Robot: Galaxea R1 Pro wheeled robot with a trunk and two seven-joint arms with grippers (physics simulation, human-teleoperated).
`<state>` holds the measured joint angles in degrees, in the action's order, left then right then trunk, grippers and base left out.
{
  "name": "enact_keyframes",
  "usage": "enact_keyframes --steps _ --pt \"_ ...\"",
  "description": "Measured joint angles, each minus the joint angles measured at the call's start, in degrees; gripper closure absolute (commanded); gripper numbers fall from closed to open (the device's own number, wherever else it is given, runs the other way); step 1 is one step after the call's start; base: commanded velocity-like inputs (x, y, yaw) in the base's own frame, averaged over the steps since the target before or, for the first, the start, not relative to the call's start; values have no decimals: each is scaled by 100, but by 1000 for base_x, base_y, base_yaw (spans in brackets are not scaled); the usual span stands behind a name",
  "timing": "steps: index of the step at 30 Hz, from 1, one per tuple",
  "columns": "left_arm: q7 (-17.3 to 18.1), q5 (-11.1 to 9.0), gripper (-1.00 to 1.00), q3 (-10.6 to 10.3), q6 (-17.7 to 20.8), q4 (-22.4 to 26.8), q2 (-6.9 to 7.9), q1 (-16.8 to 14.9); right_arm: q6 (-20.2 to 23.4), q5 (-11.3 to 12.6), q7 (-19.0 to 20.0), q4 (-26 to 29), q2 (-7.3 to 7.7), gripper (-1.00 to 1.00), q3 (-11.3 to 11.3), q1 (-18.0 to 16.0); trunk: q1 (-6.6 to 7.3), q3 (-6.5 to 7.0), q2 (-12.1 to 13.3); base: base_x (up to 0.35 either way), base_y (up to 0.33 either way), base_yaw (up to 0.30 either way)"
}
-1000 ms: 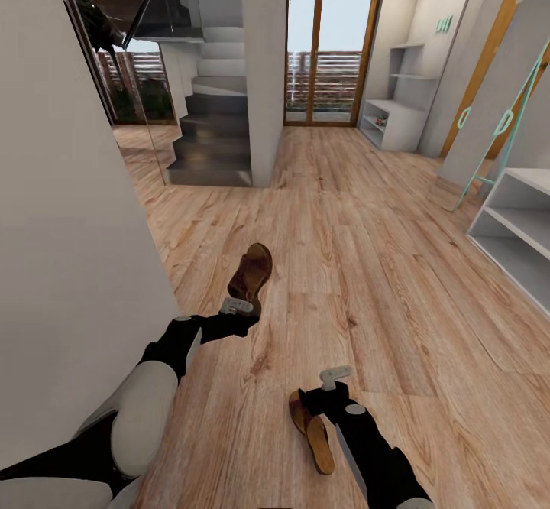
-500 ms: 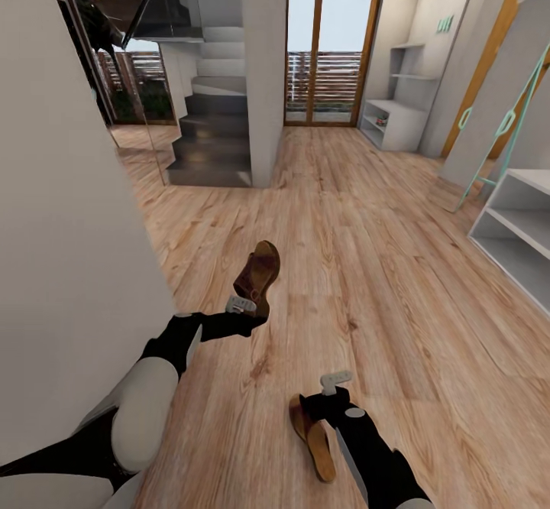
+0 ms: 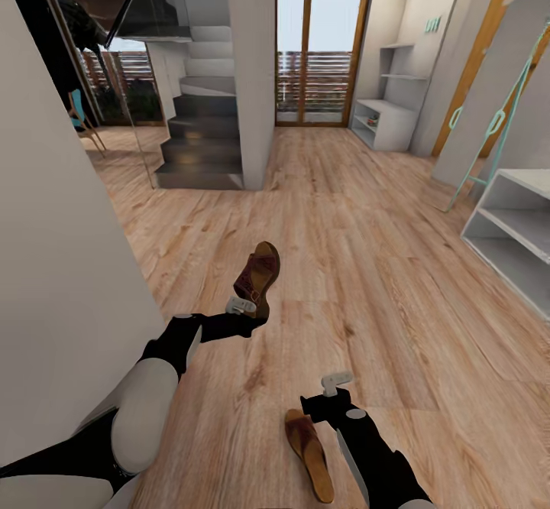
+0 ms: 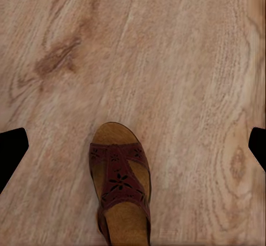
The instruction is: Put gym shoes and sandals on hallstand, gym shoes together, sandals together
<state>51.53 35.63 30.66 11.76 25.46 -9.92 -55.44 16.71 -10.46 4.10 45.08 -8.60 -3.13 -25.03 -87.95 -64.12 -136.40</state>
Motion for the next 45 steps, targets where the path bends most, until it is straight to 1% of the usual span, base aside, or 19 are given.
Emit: enact_keyframes --steps 8,14,25,35,39,42,43,45 --pt "8 1 100 -6 16 19 1 -5 -1 0 -1 -2 0 -100 -3 -1 0 0 0 1 0 -57" --pt "11 6 100 -14 64 24 1 -8 -1 -2 -2 -8 0 -100 -6 -1 -132 -116 -239 0 0 -7" --pt "27 -2 100 -56 94 10 1 -23 -1 0 -2 -4 0 -100 -1 -1 -373 -406 -680 0 0 0" --pt "33 -13 100 -92 105 8 1 -103 -1 0 -2 -3 0 -100 -1 -1 -400 -719 -694 0 0 0" --pt "53 -22 100 -104 107 4 1 -192 -1 0 -2 -3 0 -100 -1 -1 -410 -844 -700 0 0 0" --pt "228 -26 100 -108 113 1 1 -247 -1 0 -2 -3 0 -100 -1 -1 -418 -938 -704 0 0 0" --pt "383 -32 100 -107 115 -2 1 -262 -1 0 -2 -3 0 -100 -1 -1 -420 -970 -705 0 0 0" --pt "552 -29 100 -107 114 -5 1 -271 -1 0 -2 -3 0 -100 -1 -1 -426 -1032 -708 0 0 0"
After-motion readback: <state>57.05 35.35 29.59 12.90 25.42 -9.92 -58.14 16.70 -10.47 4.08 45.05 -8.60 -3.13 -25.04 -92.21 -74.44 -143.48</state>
